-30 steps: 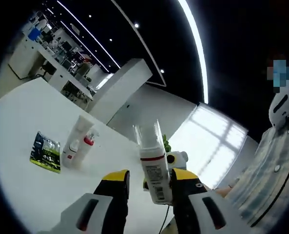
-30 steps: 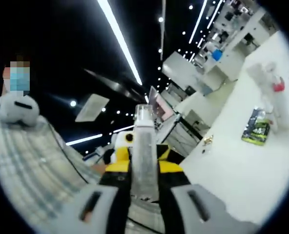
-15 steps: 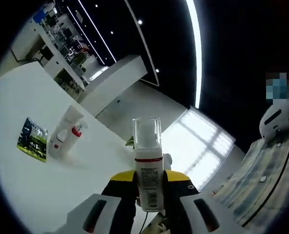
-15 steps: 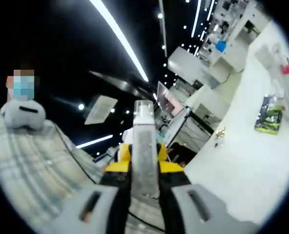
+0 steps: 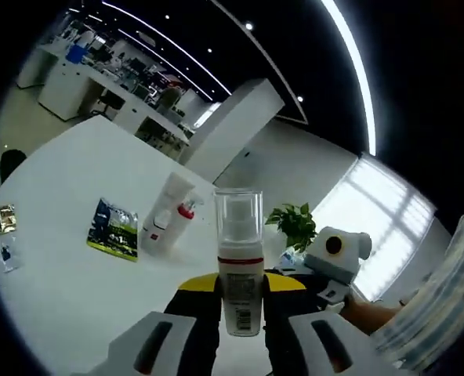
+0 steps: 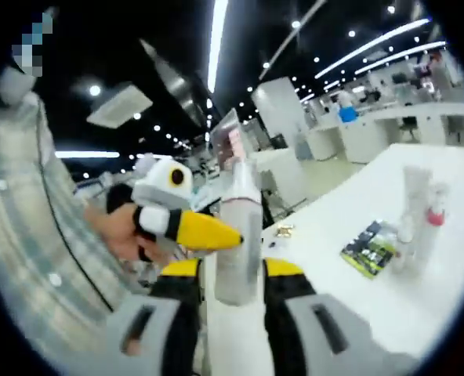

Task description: Arrange the skincare products in the storage area until every visible bottle or jar stands upright without overlapping.

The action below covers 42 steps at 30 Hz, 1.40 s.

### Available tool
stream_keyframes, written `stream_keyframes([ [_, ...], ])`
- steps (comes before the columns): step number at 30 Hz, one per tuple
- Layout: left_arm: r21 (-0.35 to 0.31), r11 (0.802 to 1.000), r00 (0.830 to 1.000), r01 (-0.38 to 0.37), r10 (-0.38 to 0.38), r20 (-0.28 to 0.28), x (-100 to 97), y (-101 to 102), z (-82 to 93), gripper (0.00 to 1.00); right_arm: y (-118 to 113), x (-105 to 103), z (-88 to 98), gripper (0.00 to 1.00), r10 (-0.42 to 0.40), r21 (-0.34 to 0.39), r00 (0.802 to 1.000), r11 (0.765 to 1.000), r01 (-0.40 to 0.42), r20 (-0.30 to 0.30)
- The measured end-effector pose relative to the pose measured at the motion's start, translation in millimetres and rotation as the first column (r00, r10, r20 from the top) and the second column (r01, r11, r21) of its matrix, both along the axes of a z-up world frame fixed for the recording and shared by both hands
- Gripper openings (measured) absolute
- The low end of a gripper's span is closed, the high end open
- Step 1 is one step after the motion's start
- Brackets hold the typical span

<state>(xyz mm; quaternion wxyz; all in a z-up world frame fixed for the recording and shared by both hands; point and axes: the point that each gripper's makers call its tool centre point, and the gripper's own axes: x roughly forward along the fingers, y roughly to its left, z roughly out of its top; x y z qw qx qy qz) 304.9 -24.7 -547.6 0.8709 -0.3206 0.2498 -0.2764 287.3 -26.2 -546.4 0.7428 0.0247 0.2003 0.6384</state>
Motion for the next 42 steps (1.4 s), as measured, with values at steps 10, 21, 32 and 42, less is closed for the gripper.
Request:
stream_keyframes([
  [10,0.035,0.999,1.0,-0.015,0.016,-0.018,-1.5,-2.9,-7.0,0.2,6.8,0.3,-21.8,0.21,-0.058,-0.151,0.997,0.986,0.064,0.043],
  [21,-0.023,0.995,0.991,0.095,-0.093,0.1,-8.1,-13.8,13.5,0.24,-9.6,-5.1,0.4,0.17,-0.014,0.032,0.955,0.999,0.024,-0.296],
  [32,-0.219,0.935,0.951,0.279,-0.237,0.198,-26.6,-30.6,48.3,0.25,-18.0,-35.2,37.6,0.17,0.281,0.288,0.788,0.948,-0.137,-0.548],
  [42,-0.269,0.925,0.958,0.269,-0.229,0.17,-29.4,-33.9,47.8,0.23,-16.5,-39.8,35.7,0.17,0.279,0.296,0.782,0.947,-0.127,-0.557],
])
